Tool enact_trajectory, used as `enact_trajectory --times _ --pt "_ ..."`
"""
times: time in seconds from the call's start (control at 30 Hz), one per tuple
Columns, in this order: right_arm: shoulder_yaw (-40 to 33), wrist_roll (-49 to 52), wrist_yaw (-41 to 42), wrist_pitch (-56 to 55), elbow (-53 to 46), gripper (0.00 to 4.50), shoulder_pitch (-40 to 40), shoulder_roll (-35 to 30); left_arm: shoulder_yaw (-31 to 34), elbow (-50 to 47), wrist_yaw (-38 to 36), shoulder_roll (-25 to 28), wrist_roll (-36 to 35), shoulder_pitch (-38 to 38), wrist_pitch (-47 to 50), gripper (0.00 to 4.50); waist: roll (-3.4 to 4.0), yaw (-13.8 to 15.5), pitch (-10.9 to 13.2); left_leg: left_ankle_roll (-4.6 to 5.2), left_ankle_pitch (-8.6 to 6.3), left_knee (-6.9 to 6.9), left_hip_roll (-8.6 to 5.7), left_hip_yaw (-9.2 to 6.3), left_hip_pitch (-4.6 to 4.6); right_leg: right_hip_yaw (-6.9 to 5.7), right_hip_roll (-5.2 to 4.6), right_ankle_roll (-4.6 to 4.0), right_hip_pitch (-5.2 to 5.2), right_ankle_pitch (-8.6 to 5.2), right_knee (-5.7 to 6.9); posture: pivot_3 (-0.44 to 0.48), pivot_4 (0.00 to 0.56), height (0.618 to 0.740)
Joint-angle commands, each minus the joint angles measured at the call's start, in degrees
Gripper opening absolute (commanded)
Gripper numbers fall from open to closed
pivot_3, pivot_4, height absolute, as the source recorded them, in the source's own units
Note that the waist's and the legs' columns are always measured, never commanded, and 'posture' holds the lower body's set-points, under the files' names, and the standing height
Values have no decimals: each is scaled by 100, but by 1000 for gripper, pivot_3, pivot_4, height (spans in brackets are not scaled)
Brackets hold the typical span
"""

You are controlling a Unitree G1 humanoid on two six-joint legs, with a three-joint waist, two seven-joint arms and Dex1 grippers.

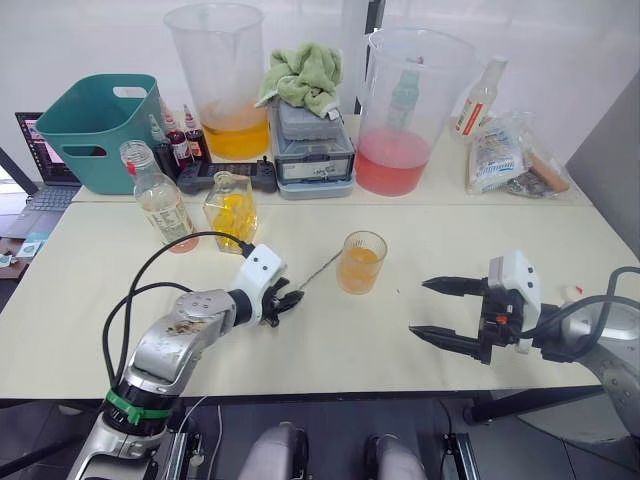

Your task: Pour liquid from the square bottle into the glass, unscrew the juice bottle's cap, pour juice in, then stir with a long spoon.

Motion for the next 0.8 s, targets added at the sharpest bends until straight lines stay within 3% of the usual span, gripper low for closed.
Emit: enact_trajectory --times 0.03,0.07,0.1,0.27,0.47,0.8 --pt "-220 42 -43 -80 -176 4500 12 -36 -127 -61 -62 25 148 -77 -132 2158 0 -5 0 0 0 0 1 -1 0 0 0 0 0 0 0 0 150 740" --pt "-239 41 -59 -84 -201 4500 33 -37 -226 -43 -23 27 236 -68 -123 2158 0 -1 0 0 0 0 3 -1 0 0 0 0 -1 0 0 0 150 740" --pt "-252 41 -72 -86 -219 4500 48 -38 -295 -31 3 27 301 -62 -114 1616 0 4 0 0 0 0 3 -3 0 0 0 0 0 0 0 0 150 740" --pt "-261 45 -171 -87 -328 4500 80 -9 -360 -10 190 -38 524 -6 45 16 0 12 0 1 -2 1 1 -8 1 0 -4 0 -1 0 -2 0 150 740" --pt "-148 33 -253 -106 -191 4500 -217 30 -305 -78 192 91 665 67 65 16 1 1 -1 -1 -1 2 2 -9 1 -1 -4 0 -2 0 -1 0 150 740" --pt "30 -16 -80 -191 12 4500 -385 48 1269 -573 -214 819 97 905 -110 16 2 -180 -1 -5 3 -10 15 -7 2 -2 5 -6 -12 -3 8 0 150 740"
